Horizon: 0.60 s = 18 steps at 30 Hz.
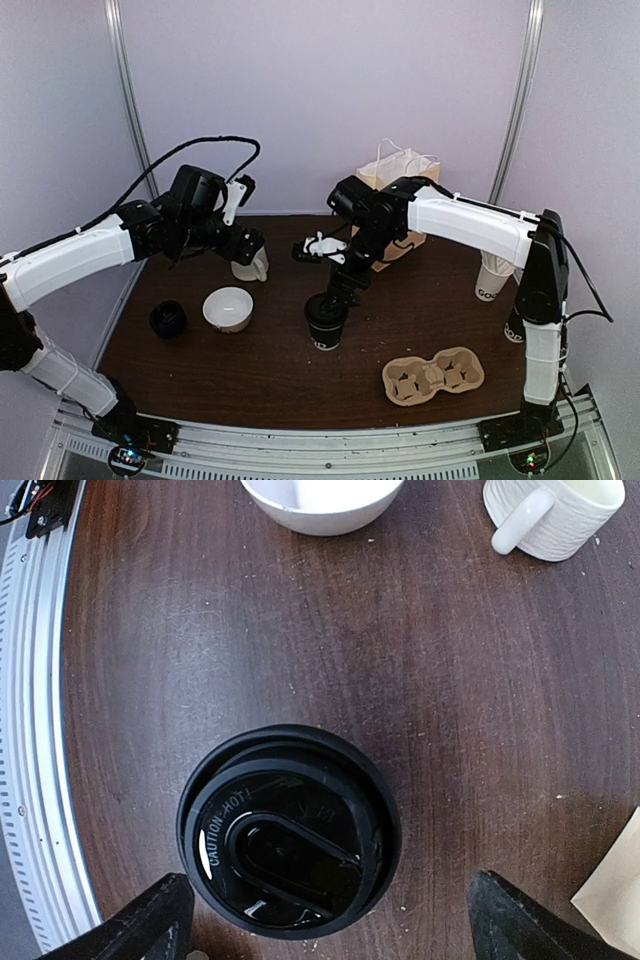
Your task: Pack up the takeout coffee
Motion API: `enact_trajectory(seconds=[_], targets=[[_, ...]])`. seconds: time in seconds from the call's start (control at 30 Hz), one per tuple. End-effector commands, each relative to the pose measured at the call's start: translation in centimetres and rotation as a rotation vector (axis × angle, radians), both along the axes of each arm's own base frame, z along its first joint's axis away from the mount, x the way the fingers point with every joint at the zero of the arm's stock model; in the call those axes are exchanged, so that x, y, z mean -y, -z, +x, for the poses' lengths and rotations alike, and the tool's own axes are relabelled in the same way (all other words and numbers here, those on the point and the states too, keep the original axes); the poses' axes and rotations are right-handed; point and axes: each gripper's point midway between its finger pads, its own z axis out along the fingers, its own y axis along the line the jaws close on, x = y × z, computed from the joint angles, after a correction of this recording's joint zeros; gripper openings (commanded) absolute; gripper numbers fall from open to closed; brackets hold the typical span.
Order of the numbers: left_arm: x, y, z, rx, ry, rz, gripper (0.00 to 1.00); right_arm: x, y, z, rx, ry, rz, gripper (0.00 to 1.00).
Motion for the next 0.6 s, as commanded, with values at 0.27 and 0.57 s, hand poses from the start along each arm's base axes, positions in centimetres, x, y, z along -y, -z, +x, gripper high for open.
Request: enact_trajectory(seconds=[0.27,0.57], targets=[[-2.5,-3.8,-1.0,0.150,-0.056,-0.123,0.98,-0.2,0.8,-1.1,-0.001,-0.073,-0.056,1.00],[-4.7,-1.6,1.0,0.051,-0.229,-0.019,0.98,-0.8,1.6,-1.5,-0.017,-0.096,-0.082,1.00]])
